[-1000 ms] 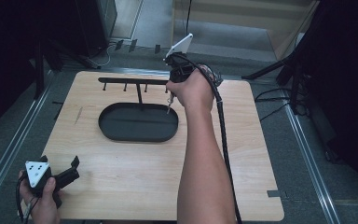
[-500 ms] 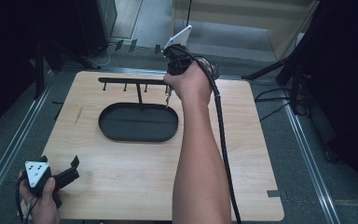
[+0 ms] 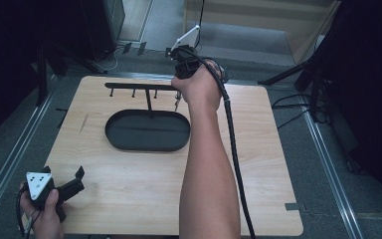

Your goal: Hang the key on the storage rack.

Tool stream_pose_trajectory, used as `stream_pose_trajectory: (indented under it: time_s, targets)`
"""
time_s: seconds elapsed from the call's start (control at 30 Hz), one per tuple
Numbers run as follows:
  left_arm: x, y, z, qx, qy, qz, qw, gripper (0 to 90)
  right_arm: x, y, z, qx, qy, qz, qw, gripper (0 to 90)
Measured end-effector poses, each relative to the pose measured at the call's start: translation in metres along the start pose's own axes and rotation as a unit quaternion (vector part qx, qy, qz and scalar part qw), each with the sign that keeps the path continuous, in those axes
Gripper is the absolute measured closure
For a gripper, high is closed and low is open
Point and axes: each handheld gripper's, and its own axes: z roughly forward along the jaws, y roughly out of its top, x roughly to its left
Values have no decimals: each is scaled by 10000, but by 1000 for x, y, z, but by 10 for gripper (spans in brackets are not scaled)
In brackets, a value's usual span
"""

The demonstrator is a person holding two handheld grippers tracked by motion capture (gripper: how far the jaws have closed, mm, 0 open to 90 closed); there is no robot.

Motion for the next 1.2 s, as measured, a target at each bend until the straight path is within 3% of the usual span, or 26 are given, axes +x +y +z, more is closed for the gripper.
stream_pose_trajectory:
  time_s: [0.43,0.67,0.83,0.93,1.2]
  targets:
    - [0,0,0,-6,5,28,10000,0,-1,-3,8,-89,-246,-155,9995,879]
    - [0,0,0,-9,-10,-6,10000,0,0,-3,12,-332,-409,-156,9985,879]
    - [0,0,0,-10,-16,-6,10000,0,0,-4,18,-253,-449,-192,9985,867]
    - [0,0,0,-9,-4,0,10000,0,-5,-7,20,-163,-538,-140,9983,810]
    - [0,0,0,6,-3,47,10000,0,-24,-18,23,15,-527,69,9986,803]
